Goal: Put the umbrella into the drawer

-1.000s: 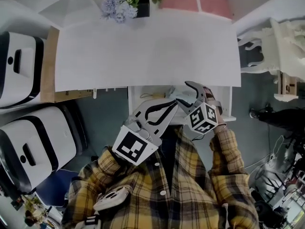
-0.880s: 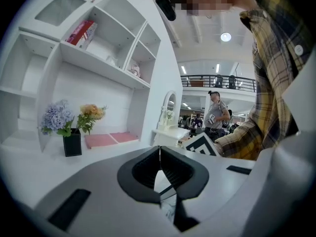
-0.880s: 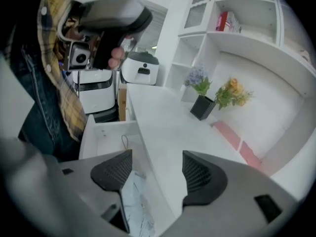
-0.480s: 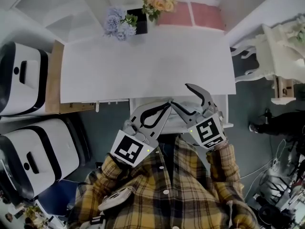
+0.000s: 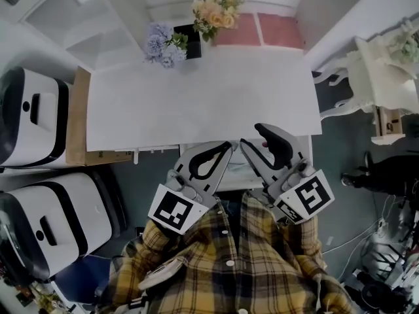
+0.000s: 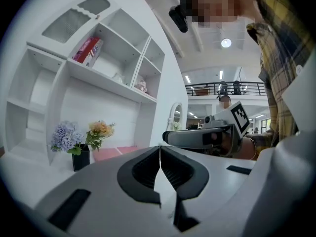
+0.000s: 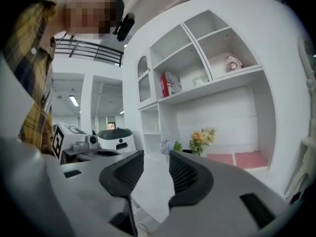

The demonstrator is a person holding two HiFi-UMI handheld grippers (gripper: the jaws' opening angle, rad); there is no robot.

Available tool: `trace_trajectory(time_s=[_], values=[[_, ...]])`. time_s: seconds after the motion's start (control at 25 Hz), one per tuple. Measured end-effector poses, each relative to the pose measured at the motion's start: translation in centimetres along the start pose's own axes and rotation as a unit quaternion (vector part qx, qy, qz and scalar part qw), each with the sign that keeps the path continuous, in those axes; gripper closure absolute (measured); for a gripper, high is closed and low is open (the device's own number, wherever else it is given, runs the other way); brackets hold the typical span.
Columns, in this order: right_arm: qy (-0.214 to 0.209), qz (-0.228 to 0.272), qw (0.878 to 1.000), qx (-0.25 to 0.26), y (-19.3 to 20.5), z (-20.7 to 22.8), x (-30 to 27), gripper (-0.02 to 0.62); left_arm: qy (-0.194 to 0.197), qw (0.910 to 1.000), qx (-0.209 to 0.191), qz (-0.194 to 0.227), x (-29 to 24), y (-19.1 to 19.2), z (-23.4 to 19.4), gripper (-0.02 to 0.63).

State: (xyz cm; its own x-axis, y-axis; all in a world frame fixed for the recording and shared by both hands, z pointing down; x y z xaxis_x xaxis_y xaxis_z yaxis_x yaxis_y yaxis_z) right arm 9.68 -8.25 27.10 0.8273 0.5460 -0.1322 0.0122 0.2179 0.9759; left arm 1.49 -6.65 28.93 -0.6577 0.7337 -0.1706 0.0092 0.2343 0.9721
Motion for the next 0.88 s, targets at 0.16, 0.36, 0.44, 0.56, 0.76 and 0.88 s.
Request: trace_trajectory(time_s=[0.16,0.36,0.44,0.56,0.76,0.88], values=[[-0.005,0.030,0.999,-0.014,-1.3,-0.4,0.8,0.491,0.001,1.0000,-0.003,0.007,0.3,-0.6,0.2,0.584],[-0.004,0.052,0.998,-0.025,-2.0,-0.2,1.9,0.554,0.008,0.9998,-0.008,0.014,0.3,-1.1,0.9,0.584],[-0.002,0.057,0.998,-0.033,-1.8,-0.4,2.2,0.565,0.012,0.9998,-0.007,0.015,0.4,-1.0,1.3,0.584],[-0.002,0.064,0.997,-0.041,-1.9,-0.3,2.5,0.577,0.020,0.9997,-0.006,0.011,0.5,-1.2,1.8,0.584],[-0.011,0.058,0.997,-0.040,-1.8,-0.5,2.1,0.578,0.034,0.9992,-0.007,0.017,0.4,-1.6,2.3,0.584],[-0.018,0.050,0.998,-0.038,-1.7,-0.9,1.8,0.578,0.038,0.9991,-0.007,0.019,0.3,-1.8,2.4,0.584]])
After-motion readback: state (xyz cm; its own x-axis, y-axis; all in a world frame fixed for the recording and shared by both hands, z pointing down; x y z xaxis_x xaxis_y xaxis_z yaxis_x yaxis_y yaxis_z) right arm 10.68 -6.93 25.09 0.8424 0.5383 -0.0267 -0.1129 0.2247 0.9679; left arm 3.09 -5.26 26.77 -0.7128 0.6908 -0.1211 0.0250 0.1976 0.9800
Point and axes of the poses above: the fingertips, and each gripper's own axes: x backward along the fingers, z to its right, y out of its underside, the point moved 3 cm from there along x, backward along the fingers, and after that the axes turned 12 degrees about -y, right-handed, at the moved point
